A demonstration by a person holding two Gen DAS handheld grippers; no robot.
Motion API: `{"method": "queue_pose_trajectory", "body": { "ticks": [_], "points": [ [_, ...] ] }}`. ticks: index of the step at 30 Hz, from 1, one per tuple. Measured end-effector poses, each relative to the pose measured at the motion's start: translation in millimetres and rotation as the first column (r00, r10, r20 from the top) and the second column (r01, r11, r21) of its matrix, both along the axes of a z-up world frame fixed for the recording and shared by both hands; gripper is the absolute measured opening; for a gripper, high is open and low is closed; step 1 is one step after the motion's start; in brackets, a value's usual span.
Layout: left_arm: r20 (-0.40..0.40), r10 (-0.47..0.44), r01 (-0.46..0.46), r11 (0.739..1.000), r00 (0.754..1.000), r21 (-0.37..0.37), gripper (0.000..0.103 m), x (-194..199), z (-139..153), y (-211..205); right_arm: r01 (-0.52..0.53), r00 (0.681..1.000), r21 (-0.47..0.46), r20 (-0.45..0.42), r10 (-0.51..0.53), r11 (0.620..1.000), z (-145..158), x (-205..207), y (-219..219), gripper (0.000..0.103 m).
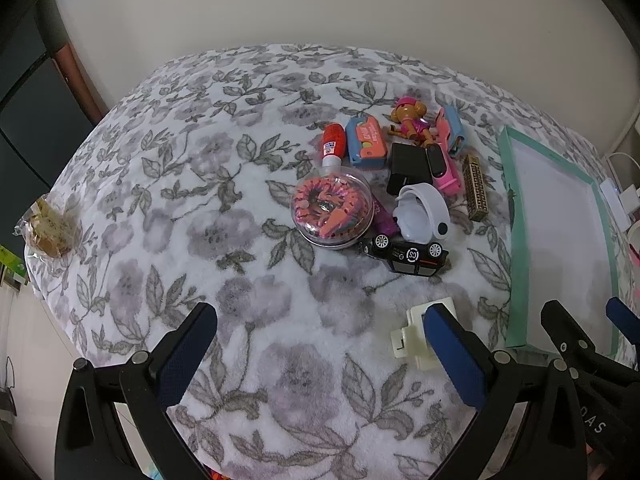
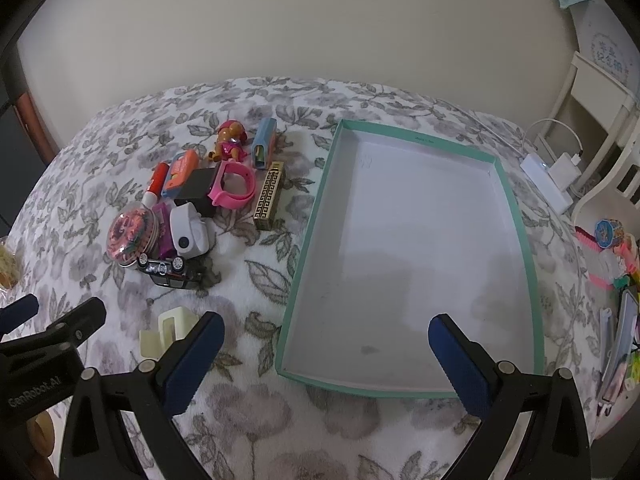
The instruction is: Organize rigid objects
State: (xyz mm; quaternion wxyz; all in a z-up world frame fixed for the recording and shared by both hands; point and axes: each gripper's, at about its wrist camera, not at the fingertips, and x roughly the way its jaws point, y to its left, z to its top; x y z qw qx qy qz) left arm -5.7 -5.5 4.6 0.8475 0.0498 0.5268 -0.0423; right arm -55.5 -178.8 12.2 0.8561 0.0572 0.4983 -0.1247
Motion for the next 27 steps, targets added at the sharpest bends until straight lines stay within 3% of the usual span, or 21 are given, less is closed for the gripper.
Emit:
{"method": "queue_pose_trajectory", "body": {
  "ticks": [27],
  "points": [
    [-0.021,0.007,-0.008,1.000,1.000,-0.014,0.103,1.7,0.1,5.1,-0.024,1.000,-0.005,-0.008,0.024,1.000,-0.1,0.8,5.5,0.103]
  ]
}}
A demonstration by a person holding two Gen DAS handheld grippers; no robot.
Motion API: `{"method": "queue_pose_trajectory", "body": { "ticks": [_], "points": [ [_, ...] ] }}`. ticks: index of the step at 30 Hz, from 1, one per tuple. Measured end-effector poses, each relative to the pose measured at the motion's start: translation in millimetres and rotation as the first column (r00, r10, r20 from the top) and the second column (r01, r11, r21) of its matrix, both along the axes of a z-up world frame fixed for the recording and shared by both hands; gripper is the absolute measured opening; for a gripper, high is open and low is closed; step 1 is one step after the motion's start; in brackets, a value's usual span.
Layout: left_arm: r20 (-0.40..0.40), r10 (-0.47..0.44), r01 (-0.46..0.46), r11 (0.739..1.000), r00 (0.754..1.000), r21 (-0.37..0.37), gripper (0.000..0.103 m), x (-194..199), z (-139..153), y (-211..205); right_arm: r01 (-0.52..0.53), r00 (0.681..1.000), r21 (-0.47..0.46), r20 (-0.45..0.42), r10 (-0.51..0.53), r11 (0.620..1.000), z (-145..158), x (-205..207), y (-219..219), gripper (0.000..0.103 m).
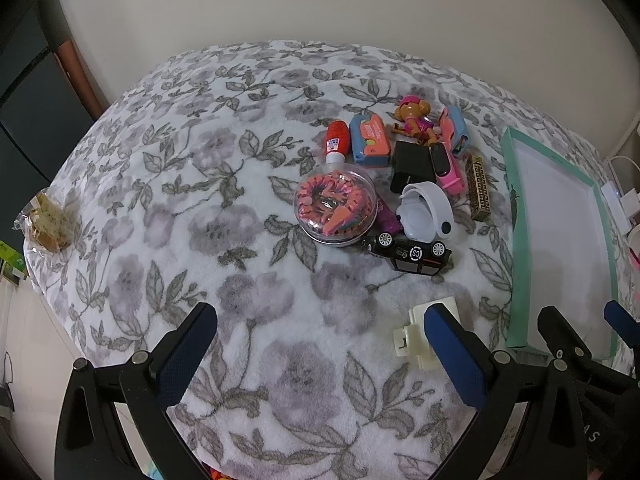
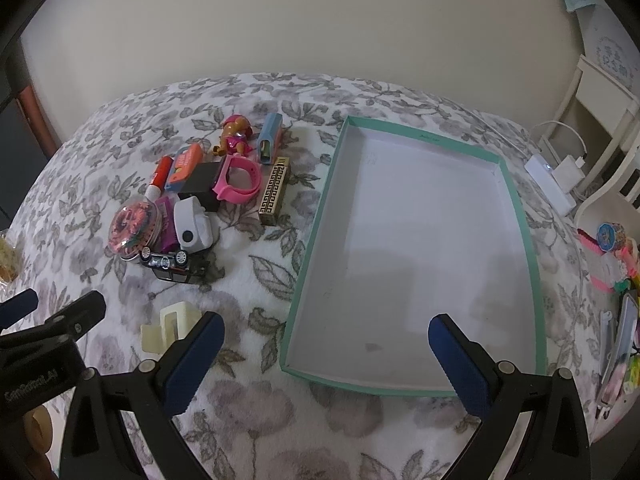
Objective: Organize rigid objects
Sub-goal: 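Grasp the cream plastic clip with the right tool while the left tool approaches the clear dome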
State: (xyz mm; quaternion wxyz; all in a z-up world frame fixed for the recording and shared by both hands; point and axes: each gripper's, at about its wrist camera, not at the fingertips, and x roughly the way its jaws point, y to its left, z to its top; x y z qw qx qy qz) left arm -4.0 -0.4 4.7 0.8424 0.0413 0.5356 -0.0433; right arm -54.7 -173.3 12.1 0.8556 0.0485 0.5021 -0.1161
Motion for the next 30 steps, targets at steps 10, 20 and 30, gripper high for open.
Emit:
{"method": "queue_pose_trajectory", "body": {
  "ticks": [10,20,30],
  "points": [
    [-0.021,0.073,-0.073,0.997,0.997,-0.027,0.103,19,10,28,-0.079,0.997,0.079,0.034,0.076,0.994,20,15,20,0.103],
    [-0.073,0.123,-0.126,0.991,0.990,-0.037,0.103,49,-12,54,-0.119,0.988,0.179,-0.078,0.135,0.977,-12,44,42,0.103],
    [-0.113,0.149,-0.156,0.986,0.982,-0.059,0.103,52,-32,59,-0.211,0.957,0.192,-0.158,0.242,0.958,-40,50,72,0.097]
  ]
}}
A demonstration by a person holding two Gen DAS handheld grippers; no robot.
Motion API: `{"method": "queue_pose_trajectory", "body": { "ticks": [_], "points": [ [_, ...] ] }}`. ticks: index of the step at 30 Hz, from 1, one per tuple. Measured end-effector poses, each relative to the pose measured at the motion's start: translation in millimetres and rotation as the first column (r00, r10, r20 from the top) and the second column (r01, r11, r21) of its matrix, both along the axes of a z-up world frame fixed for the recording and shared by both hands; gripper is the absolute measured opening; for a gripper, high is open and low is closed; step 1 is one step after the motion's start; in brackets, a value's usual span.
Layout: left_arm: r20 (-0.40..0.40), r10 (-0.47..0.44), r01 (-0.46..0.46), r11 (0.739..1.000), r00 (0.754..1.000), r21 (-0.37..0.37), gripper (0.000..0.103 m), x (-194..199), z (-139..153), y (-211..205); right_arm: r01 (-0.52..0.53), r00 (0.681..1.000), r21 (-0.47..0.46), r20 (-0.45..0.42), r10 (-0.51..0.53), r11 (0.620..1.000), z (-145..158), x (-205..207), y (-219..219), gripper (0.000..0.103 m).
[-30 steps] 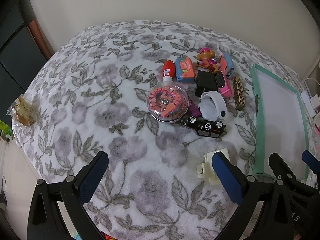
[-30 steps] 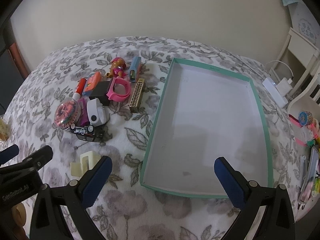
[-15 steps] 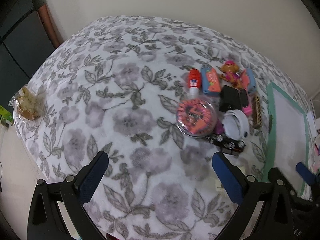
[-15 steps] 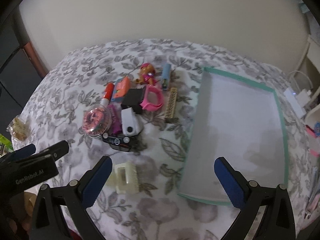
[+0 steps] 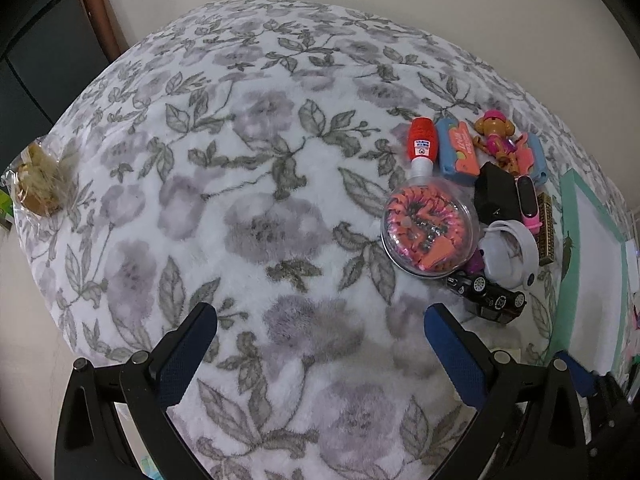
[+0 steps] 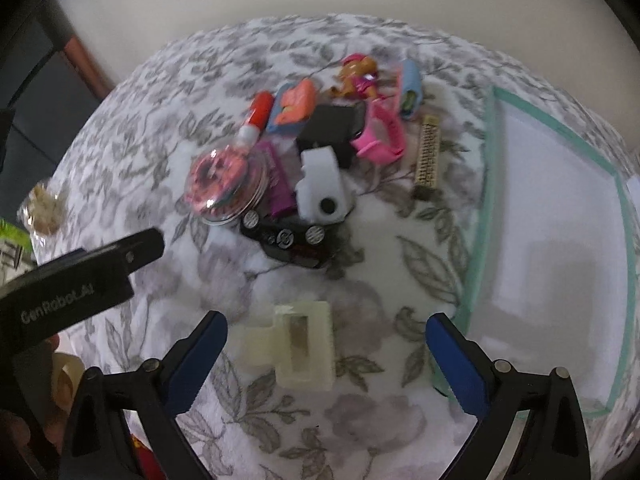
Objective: Organize rigid objects
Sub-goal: 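Grasp the cream plastic clip with the right tool while the left tool approaches the clear dome, then grasp the clear dome of pink pieces with the left tool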
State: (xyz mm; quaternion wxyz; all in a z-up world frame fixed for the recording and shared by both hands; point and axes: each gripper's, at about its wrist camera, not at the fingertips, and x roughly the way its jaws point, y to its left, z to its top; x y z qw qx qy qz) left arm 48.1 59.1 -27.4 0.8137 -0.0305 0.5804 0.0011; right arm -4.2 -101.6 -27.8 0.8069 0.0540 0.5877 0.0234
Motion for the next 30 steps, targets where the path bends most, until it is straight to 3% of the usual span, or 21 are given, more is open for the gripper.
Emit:
{"method": "queue_pose_trajectory", "body": {
  "ticks": [12,16,20,30],
  "points": [
    [0.032,0.027,-0.024,0.997,0.999,-0.072,0.103,11,-3,-4,-0.032,0.998,0.019,-0.056,0.033,0.999,-19,-3,6,0.079],
    [0.049,0.027,-0.023,0.996,0.998,-0.084,0.103,16,-1,-9,-0.041,0.998,0.019,-0.050,0.042,0.999,-20,-4,9,0.065],
    [0.055,0.022,-0.014,0.990,0.998,-0.142,0.103,24,0,-12,-0.048,0.998,0.046,-0.045,0.050,0.998,-18,-4,13,0.052],
    [0.085,-0.018,0.030,0.989,0.996,-0.147,0.103,40,-3,-33,-0.044,0.999,0.021,-0.012,0.044,0.999,1,1,7,0.051]
  ]
}}
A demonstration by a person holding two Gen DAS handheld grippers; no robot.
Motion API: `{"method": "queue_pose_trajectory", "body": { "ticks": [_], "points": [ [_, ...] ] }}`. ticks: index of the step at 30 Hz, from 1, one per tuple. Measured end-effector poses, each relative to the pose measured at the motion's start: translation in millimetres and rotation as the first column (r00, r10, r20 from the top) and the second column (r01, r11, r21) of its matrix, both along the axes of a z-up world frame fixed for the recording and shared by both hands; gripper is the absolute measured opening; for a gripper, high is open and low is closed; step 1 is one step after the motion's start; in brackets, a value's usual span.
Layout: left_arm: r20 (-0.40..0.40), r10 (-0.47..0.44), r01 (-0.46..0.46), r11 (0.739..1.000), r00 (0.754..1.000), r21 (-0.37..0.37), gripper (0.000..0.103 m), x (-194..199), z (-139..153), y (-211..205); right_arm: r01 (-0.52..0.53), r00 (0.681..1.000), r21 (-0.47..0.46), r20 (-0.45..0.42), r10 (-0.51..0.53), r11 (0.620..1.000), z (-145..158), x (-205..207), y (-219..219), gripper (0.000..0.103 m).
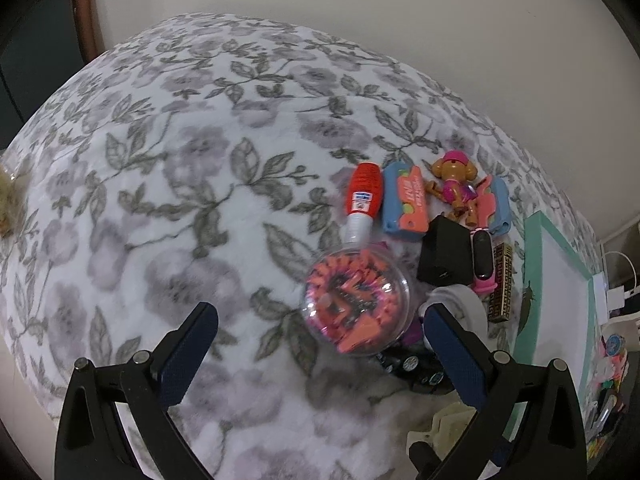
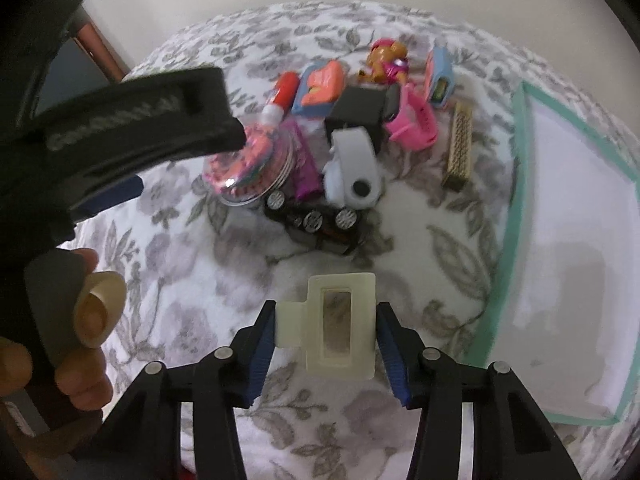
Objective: Organize rigid objects
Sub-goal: 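Grasp the clear dome of pink pieces with the left tool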
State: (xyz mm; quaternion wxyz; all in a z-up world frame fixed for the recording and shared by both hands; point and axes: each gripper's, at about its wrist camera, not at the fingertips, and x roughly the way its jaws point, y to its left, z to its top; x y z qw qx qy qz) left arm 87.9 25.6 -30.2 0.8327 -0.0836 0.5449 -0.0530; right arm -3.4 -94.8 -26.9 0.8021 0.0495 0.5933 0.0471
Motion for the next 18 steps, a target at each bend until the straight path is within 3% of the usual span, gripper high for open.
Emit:
{"method": "queue_pose_trajectory", "body": {
  "ticks": [6,8,15,18],
  "points": [
    [-0.009,-0.013,0.013,1.000,1.000,0.022,0.101,9,-9,-9,0.028,0.999,-0.010,-0.027,-0.029,1.000,-7,4,-14,0.051],
    [-0.013,-0.017,0.017,1.000,1.000,0.019,0.093,10,-12,-11,0.035,0.999,-0.012,-0.030,-0.035,0.999,-8,6,-17,0.051],
    [-0.017,-0.027,0.028,0.999,0.999,0.040,0.091,13,-19,-19,0.032,0.999,-0.015,-0.036,-0.032,0.999,-9,5,-26,0.051],
    [-0.025,-0.034,0.035,0.999,0.999,0.026,0.083,15,-24,-21,0.033,0.999,-0.014,-0.035,-0.034,0.999,-10,3,-25,0.051]
  ]
}}
